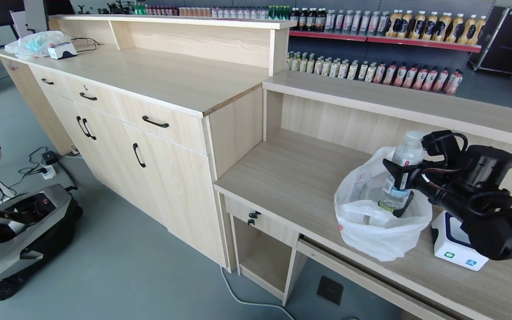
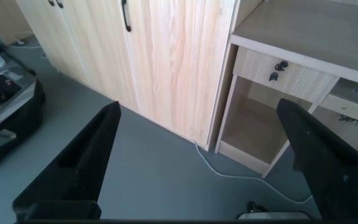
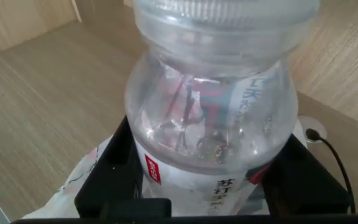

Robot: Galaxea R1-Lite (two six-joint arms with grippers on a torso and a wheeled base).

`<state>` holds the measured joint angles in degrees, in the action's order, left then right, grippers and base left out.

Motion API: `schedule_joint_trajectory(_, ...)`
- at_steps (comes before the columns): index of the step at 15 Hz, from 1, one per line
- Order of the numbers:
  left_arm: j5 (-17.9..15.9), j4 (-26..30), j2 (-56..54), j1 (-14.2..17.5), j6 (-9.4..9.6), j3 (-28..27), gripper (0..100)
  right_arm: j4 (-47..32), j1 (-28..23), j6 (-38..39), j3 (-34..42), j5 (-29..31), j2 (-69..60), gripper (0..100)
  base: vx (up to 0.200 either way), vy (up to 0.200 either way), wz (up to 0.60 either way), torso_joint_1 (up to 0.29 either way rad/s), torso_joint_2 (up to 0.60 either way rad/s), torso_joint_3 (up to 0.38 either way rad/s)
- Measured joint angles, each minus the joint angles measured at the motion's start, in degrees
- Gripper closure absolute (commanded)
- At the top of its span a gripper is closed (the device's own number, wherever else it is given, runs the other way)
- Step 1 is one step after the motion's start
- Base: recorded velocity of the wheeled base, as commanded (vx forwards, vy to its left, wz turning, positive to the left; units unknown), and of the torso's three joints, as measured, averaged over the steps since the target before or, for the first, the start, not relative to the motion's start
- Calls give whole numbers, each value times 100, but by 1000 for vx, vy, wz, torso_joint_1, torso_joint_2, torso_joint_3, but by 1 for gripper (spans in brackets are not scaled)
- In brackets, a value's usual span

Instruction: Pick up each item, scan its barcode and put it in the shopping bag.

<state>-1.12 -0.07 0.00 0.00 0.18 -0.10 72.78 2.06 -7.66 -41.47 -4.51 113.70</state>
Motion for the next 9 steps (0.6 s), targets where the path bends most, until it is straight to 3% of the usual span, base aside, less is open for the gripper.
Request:
schedule_joint_trajectory(3, 0, 0, 0, -2, -2, 0, 0, 433, 100, 191, -347, -383, 733, 100, 0, 0, 0, 0, 0, 0)
schedule_joint_trajectory(9, -2, 0, 0, 0, 0, 0, 0, 673, 276, 197, -645, -446, 1615, 100, 0, 0, 0, 0, 0, 0)
